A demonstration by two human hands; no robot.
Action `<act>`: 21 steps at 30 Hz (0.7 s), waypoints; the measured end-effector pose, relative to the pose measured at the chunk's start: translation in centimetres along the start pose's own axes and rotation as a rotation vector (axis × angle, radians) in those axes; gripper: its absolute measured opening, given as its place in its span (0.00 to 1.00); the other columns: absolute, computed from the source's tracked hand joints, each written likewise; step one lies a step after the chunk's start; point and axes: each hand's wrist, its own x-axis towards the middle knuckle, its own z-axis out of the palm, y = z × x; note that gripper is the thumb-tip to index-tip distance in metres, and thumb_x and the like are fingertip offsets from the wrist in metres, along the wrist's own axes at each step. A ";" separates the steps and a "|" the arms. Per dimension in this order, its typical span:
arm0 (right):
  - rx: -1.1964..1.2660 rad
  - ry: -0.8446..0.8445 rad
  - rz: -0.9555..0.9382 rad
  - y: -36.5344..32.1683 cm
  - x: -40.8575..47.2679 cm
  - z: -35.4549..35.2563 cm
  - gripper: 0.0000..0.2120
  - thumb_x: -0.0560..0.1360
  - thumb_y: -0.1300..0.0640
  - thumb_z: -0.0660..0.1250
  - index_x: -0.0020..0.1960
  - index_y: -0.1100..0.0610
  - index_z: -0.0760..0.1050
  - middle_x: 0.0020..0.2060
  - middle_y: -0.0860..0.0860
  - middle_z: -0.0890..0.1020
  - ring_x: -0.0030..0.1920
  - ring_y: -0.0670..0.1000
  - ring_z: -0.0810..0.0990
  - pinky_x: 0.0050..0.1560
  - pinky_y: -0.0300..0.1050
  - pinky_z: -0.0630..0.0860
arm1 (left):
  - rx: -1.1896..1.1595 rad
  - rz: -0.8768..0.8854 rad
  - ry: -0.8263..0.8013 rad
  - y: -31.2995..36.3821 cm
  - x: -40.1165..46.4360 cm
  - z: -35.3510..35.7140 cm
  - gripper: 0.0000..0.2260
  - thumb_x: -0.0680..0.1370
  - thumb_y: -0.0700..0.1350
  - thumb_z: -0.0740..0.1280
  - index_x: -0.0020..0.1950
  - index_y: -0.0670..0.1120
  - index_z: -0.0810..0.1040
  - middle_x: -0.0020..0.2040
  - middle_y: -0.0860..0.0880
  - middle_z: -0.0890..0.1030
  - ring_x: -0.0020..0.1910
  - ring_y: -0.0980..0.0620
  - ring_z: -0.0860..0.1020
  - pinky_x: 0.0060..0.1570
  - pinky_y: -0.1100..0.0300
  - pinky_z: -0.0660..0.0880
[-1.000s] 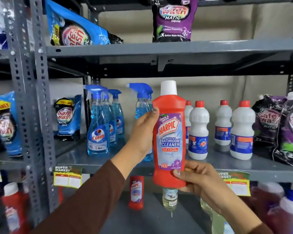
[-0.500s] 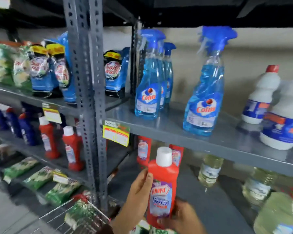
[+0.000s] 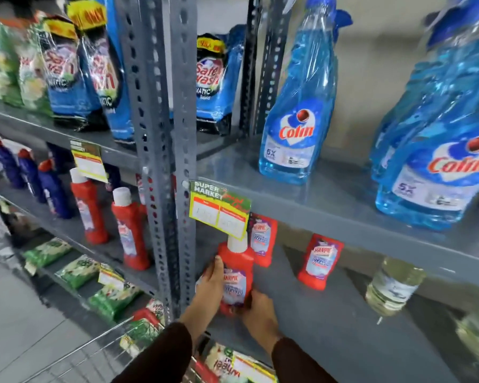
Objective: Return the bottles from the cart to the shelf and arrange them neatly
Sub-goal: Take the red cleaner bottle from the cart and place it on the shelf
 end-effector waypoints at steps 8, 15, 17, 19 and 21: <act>0.091 0.058 0.079 0.3 4.0 1.3 0.21 0.71 0.56 0.75 0.63 0.53 0.77 0.59 0.54 0.84 0.59 0.54 0.82 0.61 0.54 0.77 | -0.228 -0.016 -0.020 1.7 4.5 0.7 0.43 0.68 0.74 0.54 0.75 0.49 0.63 0.70 0.45 0.73 0.66 0.43 0.75 0.67 0.43 0.71; 0.076 0.123 0.114 1.3 2.4 1.4 0.20 0.75 0.65 0.69 0.67 0.58 0.75 0.64 0.56 0.80 0.66 0.57 0.77 0.69 0.51 0.70 | -0.270 0.061 -0.100 -2.3 -1.2 -0.7 0.16 0.83 0.52 0.53 0.64 0.51 0.76 0.56 0.63 0.78 0.62 0.60 0.73 0.50 0.78 0.72; 0.113 0.210 0.085 1.7 -0.3 1.4 0.19 0.75 0.67 0.71 0.65 0.62 0.78 0.64 0.58 0.81 0.65 0.57 0.78 0.66 0.46 0.70 | -0.232 0.094 -0.179 -6.0 -5.4 -2.9 0.15 0.83 0.51 0.55 0.64 0.54 0.76 0.61 0.60 0.79 0.62 0.67 0.75 0.58 0.75 0.71; 0.189 0.222 0.020 1.9 -4.2 1.9 0.16 0.76 0.65 0.70 0.62 0.55 0.79 0.62 0.54 0.82 0.62 0.54 0.80 0.65 0.44 0.72 | -0.263 0.048 -0.195 -9.8 -8.9 -5.6 0.14 0.83 0.50 0.55 0.61 0.52 0.78 0.59 0.57 0.82 0.60 0.63 0.79 0.57 0.71 0.73; 0.270 0.109 -0.003 1.5 -8.3 3.6 0.17 0.77 0.65 0.69 0.56 0.43 0.79 0.55 0.44 0.85 0.56 0.45 0.83 0.60 0.37 0.76 | -0.314 -0.114 -0.110 -13.7 -11.7 -10.2 0.14 0.83 0.48 0.56 0.57 0.47 0.80 0.52 0.52 0.86 0.55 0.54 0.83 0.52 0.65 0.78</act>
